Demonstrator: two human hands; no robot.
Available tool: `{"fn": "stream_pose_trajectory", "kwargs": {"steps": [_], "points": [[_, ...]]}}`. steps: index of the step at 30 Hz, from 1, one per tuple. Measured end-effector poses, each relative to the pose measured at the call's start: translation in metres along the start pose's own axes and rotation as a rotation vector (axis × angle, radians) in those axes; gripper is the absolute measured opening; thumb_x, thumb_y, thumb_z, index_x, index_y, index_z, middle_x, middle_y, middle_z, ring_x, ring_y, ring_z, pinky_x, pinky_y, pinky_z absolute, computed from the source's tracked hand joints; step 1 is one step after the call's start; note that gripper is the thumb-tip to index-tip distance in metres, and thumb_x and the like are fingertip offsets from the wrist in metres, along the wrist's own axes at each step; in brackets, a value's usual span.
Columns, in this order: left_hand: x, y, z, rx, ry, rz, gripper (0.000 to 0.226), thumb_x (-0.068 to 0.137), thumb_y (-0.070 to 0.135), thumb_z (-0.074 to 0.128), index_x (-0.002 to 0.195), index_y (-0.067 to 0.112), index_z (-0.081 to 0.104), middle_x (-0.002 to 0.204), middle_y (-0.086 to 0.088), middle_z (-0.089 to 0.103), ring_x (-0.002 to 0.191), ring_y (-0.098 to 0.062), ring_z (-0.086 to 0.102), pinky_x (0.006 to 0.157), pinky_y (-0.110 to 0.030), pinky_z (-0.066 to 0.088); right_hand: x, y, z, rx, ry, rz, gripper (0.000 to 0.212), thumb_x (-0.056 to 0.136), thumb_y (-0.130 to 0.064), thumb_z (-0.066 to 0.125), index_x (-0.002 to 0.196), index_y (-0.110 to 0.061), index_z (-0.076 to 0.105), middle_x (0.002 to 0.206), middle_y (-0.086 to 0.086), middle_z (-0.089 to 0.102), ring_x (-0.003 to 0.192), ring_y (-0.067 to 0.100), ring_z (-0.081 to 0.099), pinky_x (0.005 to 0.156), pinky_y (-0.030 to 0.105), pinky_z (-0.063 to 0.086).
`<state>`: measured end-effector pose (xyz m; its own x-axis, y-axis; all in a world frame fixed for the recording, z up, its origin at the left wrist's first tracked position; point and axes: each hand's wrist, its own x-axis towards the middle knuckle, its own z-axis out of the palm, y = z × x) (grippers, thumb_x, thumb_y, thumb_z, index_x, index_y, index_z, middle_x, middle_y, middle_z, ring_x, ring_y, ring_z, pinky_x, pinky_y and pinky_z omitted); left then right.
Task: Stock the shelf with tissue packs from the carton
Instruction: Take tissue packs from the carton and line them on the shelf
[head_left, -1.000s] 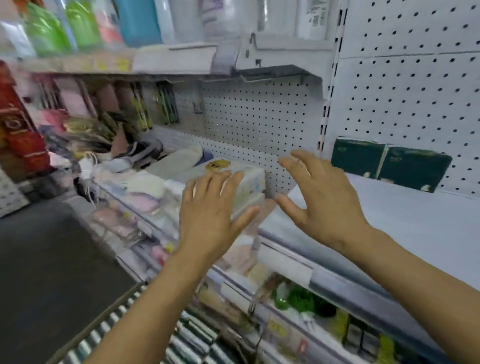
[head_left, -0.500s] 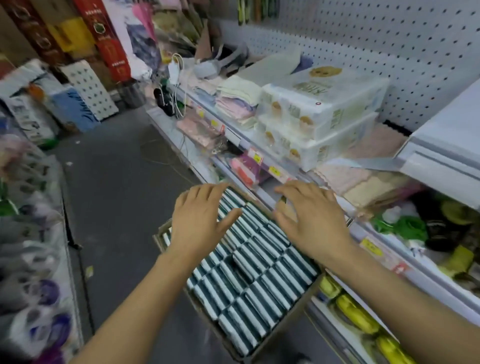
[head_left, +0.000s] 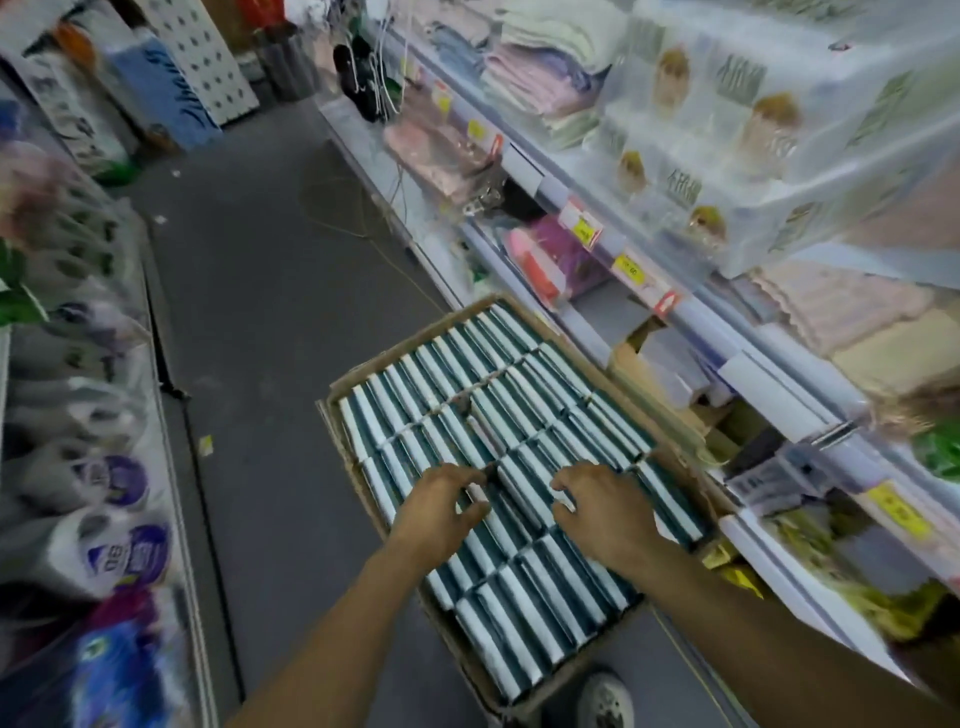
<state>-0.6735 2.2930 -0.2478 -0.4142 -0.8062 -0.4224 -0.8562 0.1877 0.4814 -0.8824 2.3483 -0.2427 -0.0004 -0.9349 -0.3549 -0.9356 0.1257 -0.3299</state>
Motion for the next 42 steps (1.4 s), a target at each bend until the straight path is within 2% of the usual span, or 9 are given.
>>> {"fn": "stream_pose_trajectory", "kwargs": {"steps": [6,11,18,22,29,32,34,36,42], "points": [[0.033,-0.017,0.018,0.373,-0.131,0.208,0.043,0.098,0.02,0.06,0.14,0.025,0.052,0.15,0.001,0.041,0.14,-0.022,0.032,0.109,-0.039,0.039,0.029,0.001,0.039,-0.149,-0.032,0.046,0.035,0.096,-0.041,0.048,0.122,-0.019,0.06,0.122,0.002,0.056,0.112,0.021,0.053,0.083,0.034,0.046],[0.048,-0.014,0.025,0.673,-0.16,0.302,0.052,0.095,0.007,0.051,0.143,0.028,0.045,0.147,0.002,0.04,0.131,-0.024,0.035,0.096,-0.039,0.04,0.034,-0.006,0.052,-0.278,-0.025,0.091,0.036,0.094,-0.045,0.05,0.115,-0.016,0.059,0.117,0.005,0.058,0.109,0.023,0.053,0.084,0.038,0.043],[0.057,-0.013,0.036,0.871,-0.131,0.328,0.046,0.094,0.013,0.058,0.138,0.022,0.049,0.137,0.0,0.046,0.129,-0.024,0.032,0.094,-0.036,0.038,0.039,-0.013,0.066,-0.329,-0.041,0.085,0.039,0.093,-0.048,0.053,0.114,-0.015,0.058,0.117,0.005,0.055,0.108,0.021,0.052,0.075,0.034,0.039],[0.061,-0.012,0.029,0.902,-0.102,0.394,0.04,0.096,0.018,0.056,0.135,0.024,0.053,0.133,0.003,0.051,0.127,-0.023,0.033,0.096,-0.035,0.035,0.039,-0.008,0.059,-0.141,-0.006,0.148,0.031,0.091,-0.041,0.055,0.109,-0.016,0.06,0.116,0.004,0.055,0.104,0.02,0.053,0.068,0.03,0.041],[0.031,0.0,-0.013,0.373,0.01,0.334,0.032,0.087,0.036,0.064,0.118,0.03,0.063,0.129,0.012,0.055,0.138,-0.017,0.026,0.105,-0.036,0.026,0.005,0.005,-0.013,0.39,0.163,0.349,0.046,0.087,-0.043,0.06,0.124,-0.016,0.055,0.115,0.004,0.063,0.1,0.027,0.059,0.08,0.034,0.046],[0.016,0.023,-0.04,0.035,0.049,0.219,0.019,0.084,0.033,0.068,0.099,0.023,0.064,0.098,0.006,0.063,0.105,-0.019,0.056,0.085,-0.035,0.042,-0.014,0.011,-0.052,0.446,0.248,0.358,0.03,0.085,-0.043,0.058,0.103,-0.019,0.058,0.092,0.003,0.067,0.086,0.028,0.061,0.075,0.036,0.051],[0.003,0.041,-0.057,-0.194,0.069,0.155,0.012,0.087,0.026,0.069,0.09,0.019,0.06,0.08,-0.002,0.061,0.075,-0.02,0.058,0.067,-0.038,0.045,-0.03,0.015,-0.074,0.48,0.311,0.336,0.026,0.084,-0.045,0.056,0.098,-0.023,0.056,0.073,0.0,0.065,0.071,0.024,0.063,0.067,0.036,0.053],[-0.008,0.062,-0.077,-0.348,0.126,0.133,0.011,0.089,0.022,0.069,0.091,0.015,0.06,0.081,-0.01,0.063,0.069,-0.022,0.055,0.064,-0.039,0.046,-0.049,0.017,-0.099,0.587,0.378,0.275,0.026,0.087,-0.044,0.057,0.104,-0.024,0.055,0.058,0.002,0.064,0.057,0.022,0.064,0.064,0.039,0.056],[-0.036,0.129,-0.127,-0.83,0.179,0.162,0.027,0.097,0.011,0.061,0.121,0.024,0.061,0.086,-0.003,0.064,0.051,-0.006,0.061,0.047,-0.024,0.05,-0.106,0.007,-0.163,0.801,0.694,-0.008,0.029,0.089,-0.017,0.069,0.104,-0.038,0.058,0.095,-0.001,0.068,0.075,0.018,0.068,0.061,0.022,0.051]]}}
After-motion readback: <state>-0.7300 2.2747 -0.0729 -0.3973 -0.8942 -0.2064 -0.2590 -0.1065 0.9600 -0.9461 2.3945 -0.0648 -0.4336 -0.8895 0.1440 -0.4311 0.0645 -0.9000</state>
